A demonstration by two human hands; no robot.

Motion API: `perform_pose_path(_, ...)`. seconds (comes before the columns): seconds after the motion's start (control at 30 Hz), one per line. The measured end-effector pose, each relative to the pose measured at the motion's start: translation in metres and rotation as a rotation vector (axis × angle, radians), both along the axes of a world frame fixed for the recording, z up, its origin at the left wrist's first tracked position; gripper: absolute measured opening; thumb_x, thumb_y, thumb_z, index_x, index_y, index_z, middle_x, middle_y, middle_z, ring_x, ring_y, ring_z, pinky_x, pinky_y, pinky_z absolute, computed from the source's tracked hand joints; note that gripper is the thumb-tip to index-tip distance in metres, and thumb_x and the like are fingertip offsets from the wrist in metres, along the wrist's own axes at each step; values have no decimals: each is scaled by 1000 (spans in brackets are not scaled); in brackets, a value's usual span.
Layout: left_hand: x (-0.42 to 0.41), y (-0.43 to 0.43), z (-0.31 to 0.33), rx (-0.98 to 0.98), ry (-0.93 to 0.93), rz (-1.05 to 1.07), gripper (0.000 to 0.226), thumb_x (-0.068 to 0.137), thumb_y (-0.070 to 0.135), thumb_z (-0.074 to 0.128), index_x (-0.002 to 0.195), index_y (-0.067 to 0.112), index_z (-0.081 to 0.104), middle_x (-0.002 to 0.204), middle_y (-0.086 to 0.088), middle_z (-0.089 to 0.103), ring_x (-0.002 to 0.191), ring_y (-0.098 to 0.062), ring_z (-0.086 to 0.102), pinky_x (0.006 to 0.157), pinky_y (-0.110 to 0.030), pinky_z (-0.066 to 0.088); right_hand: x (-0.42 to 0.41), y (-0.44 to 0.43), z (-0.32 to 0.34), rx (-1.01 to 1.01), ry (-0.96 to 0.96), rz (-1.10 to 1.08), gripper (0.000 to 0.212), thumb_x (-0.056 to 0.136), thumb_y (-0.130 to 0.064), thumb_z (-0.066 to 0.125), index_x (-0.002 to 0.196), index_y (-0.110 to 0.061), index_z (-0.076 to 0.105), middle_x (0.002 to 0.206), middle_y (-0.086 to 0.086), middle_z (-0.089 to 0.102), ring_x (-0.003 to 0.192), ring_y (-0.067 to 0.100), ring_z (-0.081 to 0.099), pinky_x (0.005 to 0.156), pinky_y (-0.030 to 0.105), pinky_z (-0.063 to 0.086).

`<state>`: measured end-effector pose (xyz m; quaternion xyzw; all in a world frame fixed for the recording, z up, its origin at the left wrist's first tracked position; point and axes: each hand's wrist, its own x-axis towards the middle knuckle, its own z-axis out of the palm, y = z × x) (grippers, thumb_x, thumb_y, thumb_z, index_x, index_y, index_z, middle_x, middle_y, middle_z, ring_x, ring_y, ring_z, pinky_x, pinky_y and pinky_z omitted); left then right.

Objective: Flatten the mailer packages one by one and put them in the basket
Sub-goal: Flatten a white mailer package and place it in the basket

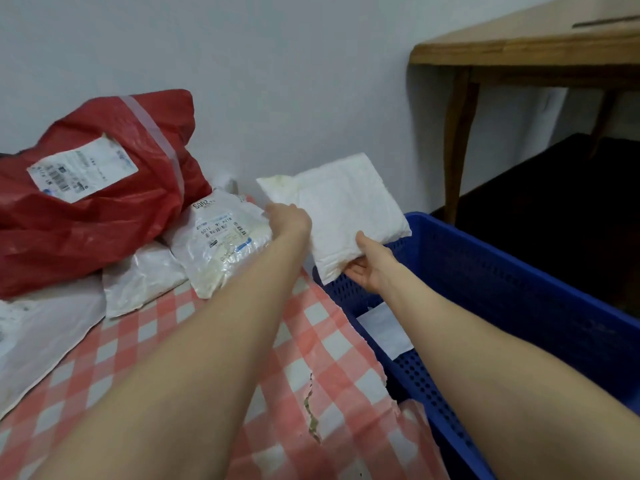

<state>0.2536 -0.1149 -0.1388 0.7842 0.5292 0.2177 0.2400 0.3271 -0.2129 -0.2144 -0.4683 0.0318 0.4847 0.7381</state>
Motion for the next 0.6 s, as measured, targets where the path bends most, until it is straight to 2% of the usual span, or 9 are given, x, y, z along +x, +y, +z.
perform_pose_path(0.03,5,0,-4,85,194,-31,45,96,15,47,140,9,39,142,-7,43,131,-28,42,108,-34,30,3,1,-4,10,26,-33,33,95,-25,59,123,-7,54,108,11,67,95,26,66,82,38,55)
perform_pose_path(0.1,16,1,-13,63,261,-48,47,96,18,48,141,9,37,144,-7,40,133,-29,40,109,-38,30,9,2,-13,-7,54,-98,31,94,-15,60,122,-4,55,110,11,66,97,27,65,82,40,55)
perform_pose_path(0.13,18,-4,-19,-64,137,-10,48,97,21,48,142,10,36,143,-7,41,132,-28,42,103,-33,37,13,1,-18,-27,57,-121,30,94,-10,60,123,-3,54,111,12,65,98,27,64,82,41,55)
perform_pose_path(0.2,32,0,-30,-458,-428,158,43,99,19,42,141,8,37,138,-12,48,124,-27,51,76,-22,48,21,0,-28,-72,65,-149,30,93,-2,57,123,-1,54,116,15,64,103,30,63,81,41,55)
perform_pose_path(0.23,37,4,-40,-473,-516,160,43,99,14,39,141,5,37,136,-15,50,120,-29,55,68,-23,49,25,-1,-33,-92,73,-156,29,93,1,55,122,-1,55,118,16,63,105,30,63,79,40,54)
perform_pose_path(0.37,55,10,-60,-508,-474,166,54,94,11,44,144,2,27,138,-16,47,119,-34,53,96,-43,49,43,-6,-54,-189,79,-167,30,92,5,51,120,-3,55,119,15,64,106,28,63,72,37,53)
perform_pose_path(0.43,61,17,-62,-471,-504,178,59,92,17,51,143,6,24,131,-13,50,115,-33,54,97,-45,48,51,-12,-67,-247,77,-174,33,92,6,51,122,-6,56,118,13,64,98,25,65,70,36,52)
perform_pose_path(0.53,73,36,-72,-423,-425,135,54,83,17,65,131,10,40,125,-12,56,109,-31,58,95,-43,50,65,-22,-88,-317,42,-142,30,91,4,51,118,-8,60,99,7,65,72,18,59,58,32,50)
perform_pose_path(0.6,85,44,-84,-442,-308,70,28,83,6,63,109,13,58,120,-12,60,107,-30,59,93,-42,52,75,-27,-102,-402,13,-104,21,92,-4,55,112,-8,60,79,3,56,62,14,49,51,26,40)
